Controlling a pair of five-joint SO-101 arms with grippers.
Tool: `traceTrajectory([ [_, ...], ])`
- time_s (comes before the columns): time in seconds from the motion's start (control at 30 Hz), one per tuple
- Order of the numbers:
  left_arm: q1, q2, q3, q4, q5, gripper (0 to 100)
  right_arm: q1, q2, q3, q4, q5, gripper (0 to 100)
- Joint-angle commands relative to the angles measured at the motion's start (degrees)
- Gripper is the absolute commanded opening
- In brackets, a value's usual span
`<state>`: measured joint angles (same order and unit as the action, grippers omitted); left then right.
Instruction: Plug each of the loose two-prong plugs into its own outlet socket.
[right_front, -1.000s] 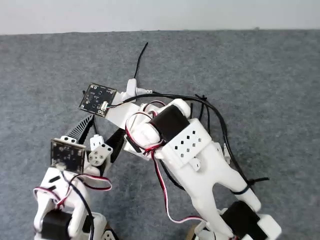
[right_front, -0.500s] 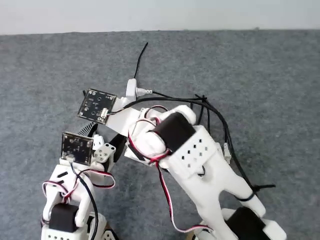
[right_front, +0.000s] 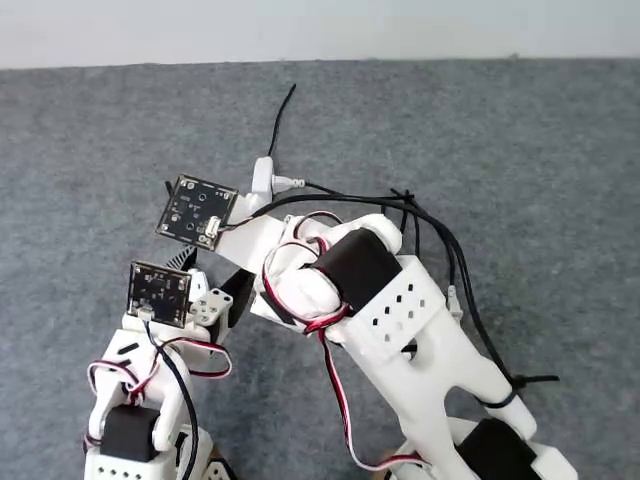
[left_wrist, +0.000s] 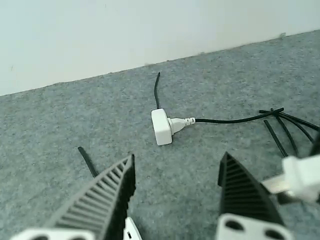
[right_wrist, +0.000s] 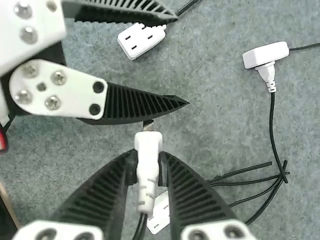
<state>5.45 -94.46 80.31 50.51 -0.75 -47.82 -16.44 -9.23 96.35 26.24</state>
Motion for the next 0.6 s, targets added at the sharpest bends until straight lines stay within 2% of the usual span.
traceTrajectory([
  [0.0, -2.55, -0.09, -0.31, -1.85, 0.09, 27, -0.57, -1.71, -3.08, -0.57, 0.00, 0.9],
  [0.2, -16.70, 0.53, -1.89, -6.42, -0.09, 27, 3.91, 8.13, -3.52, -5.32, -6.51, 0.9],
  [0.57, -40.44, 0.53, -6.46, -1.85, -2.20, 27, 2.68, 22.73, -3.52, -22.20, -19.52, 0.8],
])
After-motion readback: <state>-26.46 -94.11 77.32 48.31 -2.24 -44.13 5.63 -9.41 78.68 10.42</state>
